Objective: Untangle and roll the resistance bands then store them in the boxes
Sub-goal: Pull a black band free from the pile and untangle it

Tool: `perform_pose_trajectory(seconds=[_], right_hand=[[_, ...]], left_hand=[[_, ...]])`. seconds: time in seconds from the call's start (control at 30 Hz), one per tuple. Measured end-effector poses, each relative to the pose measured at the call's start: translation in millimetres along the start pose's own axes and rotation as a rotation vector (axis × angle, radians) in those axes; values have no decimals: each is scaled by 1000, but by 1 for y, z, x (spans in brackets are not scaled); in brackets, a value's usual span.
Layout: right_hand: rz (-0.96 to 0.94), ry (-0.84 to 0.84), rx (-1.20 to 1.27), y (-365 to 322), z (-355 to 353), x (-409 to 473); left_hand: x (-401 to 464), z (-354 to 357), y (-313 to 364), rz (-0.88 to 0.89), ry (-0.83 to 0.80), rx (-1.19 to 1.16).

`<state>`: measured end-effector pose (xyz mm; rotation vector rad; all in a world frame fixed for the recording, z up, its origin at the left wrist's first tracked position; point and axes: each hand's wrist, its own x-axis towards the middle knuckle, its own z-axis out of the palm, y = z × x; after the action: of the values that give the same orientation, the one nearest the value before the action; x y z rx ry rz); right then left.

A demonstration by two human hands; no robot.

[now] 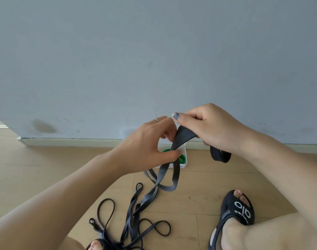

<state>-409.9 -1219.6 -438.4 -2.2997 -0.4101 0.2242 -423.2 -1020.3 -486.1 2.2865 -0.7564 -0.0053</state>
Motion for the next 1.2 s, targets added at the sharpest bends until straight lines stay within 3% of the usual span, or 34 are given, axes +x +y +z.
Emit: perform_pose_trajectory(seconds=[0.17,0.4,0.63,0.97,1.2], right_hand=[[-17,15,-36,-1,-4,-3],[1,-25,40,-1,-14,-8],[14,-34,-67,7,-16,-8],[172,-336,-93,15,-18,-12],[143,-389,-77,12,-12,-10]], left_hand=[[1,0,3,46,13,-14],[1,-4,4,-104,-44,-167],[-1,-7,10,-88,-129,-129],[-8,-32,5,-157,-358,-188],[-9,-33,6,-219,-334,-204]])
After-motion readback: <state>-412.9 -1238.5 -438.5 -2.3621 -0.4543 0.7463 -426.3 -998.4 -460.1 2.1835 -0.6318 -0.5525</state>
